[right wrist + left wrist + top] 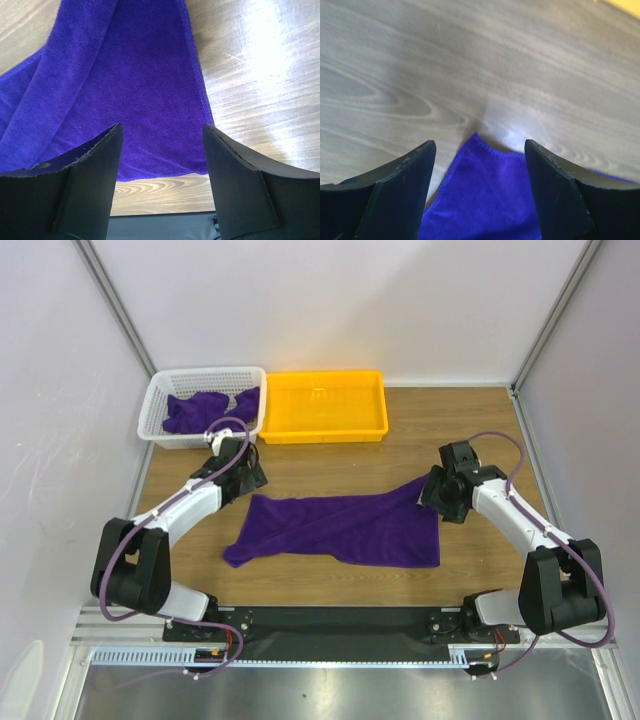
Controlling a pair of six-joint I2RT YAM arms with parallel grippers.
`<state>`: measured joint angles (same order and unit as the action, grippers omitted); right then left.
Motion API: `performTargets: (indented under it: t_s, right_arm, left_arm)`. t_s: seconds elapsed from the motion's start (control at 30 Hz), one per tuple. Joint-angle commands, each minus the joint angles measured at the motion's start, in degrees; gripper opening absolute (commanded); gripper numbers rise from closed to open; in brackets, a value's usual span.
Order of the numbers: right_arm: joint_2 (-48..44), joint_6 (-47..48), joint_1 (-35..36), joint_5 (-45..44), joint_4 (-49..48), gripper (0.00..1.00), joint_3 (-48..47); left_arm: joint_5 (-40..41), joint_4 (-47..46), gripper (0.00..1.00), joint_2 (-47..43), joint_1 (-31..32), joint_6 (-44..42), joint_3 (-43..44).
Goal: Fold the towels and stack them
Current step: Flatten out the crumpled towel
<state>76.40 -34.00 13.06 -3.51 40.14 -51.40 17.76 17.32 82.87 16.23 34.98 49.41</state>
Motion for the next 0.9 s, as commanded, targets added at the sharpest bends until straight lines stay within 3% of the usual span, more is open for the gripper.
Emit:
performTargets:
  t_s: [0.0, 0.23, 0.47, 0.63, 0.73, 0.77, 0.87]
  right_arm:
    - [-0.2, -0.4, 0.3, 1.0, 1.3, 0.7, 0.4]
    - [-0.7, -1.9, 0.4, 2.1, 1.5, 0.7, 2.2]
    - [-1.3, -3.4, 0.6, 2.8, 1.2, 0.69, 4.7]
    - [-1.5, -4.5, 0.8, 2.5, 0.9, 0.69, 6.1]
    - [-1.7, -4.9, 1.1, 2.5, 0.2, 0.69, 7.1]
    - [-1.7, -5.0, 1.1, 2.5, 0.1, 0.68, 7.4]
    - [-1.2, -5.3, 1.3, 2.5, -0.1, 0.68, 8.1]
  left_arm:
    - [-3.7, -1.1, 0.77, -2.5, 0.4, -1.1, -2.5]
    - [-4.9, -4.4, 0.71, -0.4, 1.3, 0.1, -4.8]
    - [-3.1, -6.3, 0.47, 5.2, 1.5, 0.5, -2.5]
    - [-3.3, -7.3, 0.44, 7.3, 1.7, 0.5, -1.7]
    - [-3.1, -7.8, 0.22, 8.3, 1.6, 0.6, -1.4]
    - [-3.0, -7.8, 0.09, 8.6, 1.6, 0.7, -0.9]
    - [-1.5, -7.0, 0.0, 9.6, 1.6, 1.0, 0.3]
